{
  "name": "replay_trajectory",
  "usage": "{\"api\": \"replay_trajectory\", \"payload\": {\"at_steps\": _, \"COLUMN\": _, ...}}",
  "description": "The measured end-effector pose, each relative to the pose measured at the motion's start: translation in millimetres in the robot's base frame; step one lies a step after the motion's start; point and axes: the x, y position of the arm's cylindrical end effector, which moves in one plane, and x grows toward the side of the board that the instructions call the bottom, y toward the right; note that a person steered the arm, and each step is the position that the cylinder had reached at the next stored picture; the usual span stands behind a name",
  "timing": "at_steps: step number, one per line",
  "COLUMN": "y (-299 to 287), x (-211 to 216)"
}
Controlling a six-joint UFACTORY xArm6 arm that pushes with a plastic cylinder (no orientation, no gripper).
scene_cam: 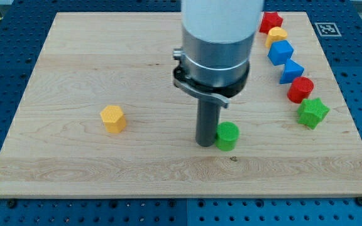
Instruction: Move green circle towards green star
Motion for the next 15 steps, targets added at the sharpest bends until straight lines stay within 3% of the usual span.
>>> {"api": "replay_trajectory", "payload": {"at_steps": 3, "y": 74.1, "x": 16.4}}
{"api": "replay_trajectory", "payload": {"at_steps": 6, "y": 24.3, "x": 8.6}}
{"api": "replay_trajectory", "payload": {"at_steps": 8, "y": 24.9, "x": -17.4}}
{"api": "replay_trajectory", "payload": {"at_steps": 12, "y": 118.5, "x": 7.5}}
{"api": "replay_trajectory", "payload": {"at_steps": 15, "y": 133.9, "x": 7.5}}
